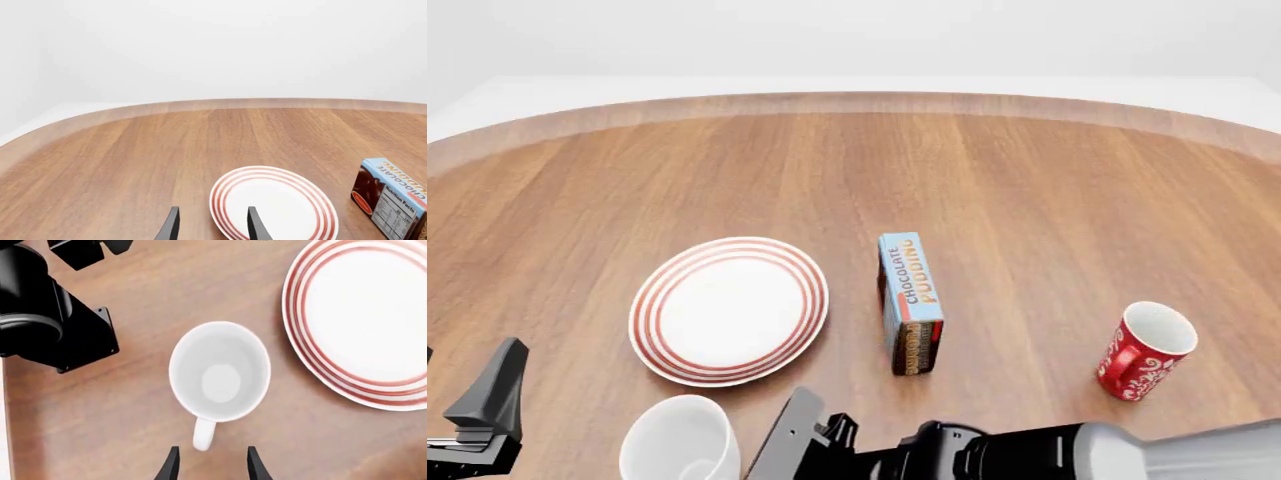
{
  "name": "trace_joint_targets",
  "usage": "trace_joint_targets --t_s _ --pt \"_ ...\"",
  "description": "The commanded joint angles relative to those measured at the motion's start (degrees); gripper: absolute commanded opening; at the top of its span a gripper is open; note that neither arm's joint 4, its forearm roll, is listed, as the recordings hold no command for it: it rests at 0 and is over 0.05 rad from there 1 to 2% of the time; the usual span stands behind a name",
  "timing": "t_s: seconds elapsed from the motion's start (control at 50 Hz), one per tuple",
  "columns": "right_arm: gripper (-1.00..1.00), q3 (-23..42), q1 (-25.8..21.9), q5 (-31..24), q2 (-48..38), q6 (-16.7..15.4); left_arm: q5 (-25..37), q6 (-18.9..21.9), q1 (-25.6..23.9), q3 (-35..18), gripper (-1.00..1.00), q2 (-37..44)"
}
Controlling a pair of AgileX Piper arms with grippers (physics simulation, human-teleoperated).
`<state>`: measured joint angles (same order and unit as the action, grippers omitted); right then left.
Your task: Pick up the white mug and put it on the plate, and put the chocolate pudding to the right of the plate.
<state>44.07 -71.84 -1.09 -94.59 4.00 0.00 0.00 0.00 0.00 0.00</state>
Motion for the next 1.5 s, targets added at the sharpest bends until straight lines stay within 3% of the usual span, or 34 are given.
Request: trace_joint_targets --t_s 0.02,1.0,1.02,1.5 --pt "1.00 1.5 0.1 -0.9 -0.7 1.2 0.0 0.0 0.0 0.0 1.00 0.0" --pt "1.00 3.9 -2.0 -0.5 -5.5 4.6 0.0 0.0 0.0 0.0 1.00 0.0" --pt "-1.00 3.9 -1.8 -0.4 -5.5 4.7 0.0 0.0 0.0 0.0 1.00 0.0" --pt "-1.00 4.1 -1.3 -1.5 -3.9 3.0 0.0 0.0 0.0 0.0 1.00 0.0"
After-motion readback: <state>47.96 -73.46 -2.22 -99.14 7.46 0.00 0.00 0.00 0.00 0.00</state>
